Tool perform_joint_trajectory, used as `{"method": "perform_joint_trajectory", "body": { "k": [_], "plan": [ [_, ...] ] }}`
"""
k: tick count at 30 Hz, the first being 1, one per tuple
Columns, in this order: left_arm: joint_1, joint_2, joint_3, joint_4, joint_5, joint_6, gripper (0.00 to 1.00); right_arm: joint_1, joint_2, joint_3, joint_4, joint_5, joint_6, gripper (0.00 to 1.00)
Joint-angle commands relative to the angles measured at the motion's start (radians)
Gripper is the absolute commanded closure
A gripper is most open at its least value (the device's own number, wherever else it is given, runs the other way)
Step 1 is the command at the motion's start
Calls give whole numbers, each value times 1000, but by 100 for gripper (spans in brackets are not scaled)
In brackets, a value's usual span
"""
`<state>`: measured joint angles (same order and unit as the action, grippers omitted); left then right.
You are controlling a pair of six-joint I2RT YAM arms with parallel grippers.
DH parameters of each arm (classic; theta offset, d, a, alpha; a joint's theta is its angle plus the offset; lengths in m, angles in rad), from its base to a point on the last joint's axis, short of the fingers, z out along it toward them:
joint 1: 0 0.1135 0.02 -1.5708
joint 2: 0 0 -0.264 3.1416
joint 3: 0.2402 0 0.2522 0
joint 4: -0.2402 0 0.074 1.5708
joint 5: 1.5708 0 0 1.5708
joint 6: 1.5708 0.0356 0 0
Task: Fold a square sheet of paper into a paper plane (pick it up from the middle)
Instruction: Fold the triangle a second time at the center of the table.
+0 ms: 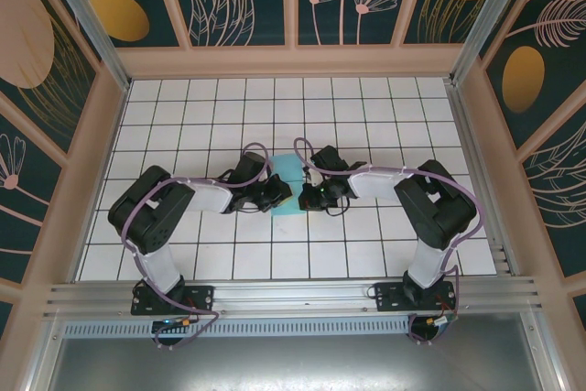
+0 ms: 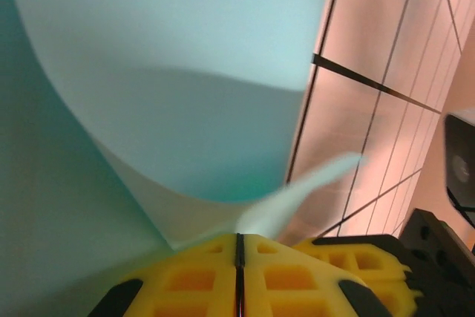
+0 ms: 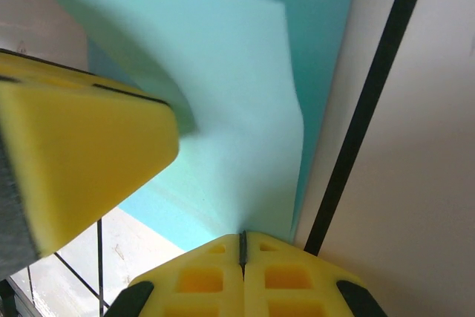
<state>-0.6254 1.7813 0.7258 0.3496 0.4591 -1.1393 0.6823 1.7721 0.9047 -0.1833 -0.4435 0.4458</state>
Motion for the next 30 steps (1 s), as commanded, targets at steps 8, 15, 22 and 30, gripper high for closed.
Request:
{"method": "perform_joint_trajectory", "body": {
  "k": [8,15,22,30],
  "plan": [
    [-39,20,18,43,0,24,94,-5,35,-34,-51,37,-15,100],
    [-50,55,43,8,9,43,95,-4,40,-35,-52,37,-13,100],
    [-50,64,54,-80,-89,59,96,-6,43,-53,-62,44,-20,100],
    [18,29,43,-136,-172,83,97,-14,41,-72,-71,58,-28,100]
  ]
}}
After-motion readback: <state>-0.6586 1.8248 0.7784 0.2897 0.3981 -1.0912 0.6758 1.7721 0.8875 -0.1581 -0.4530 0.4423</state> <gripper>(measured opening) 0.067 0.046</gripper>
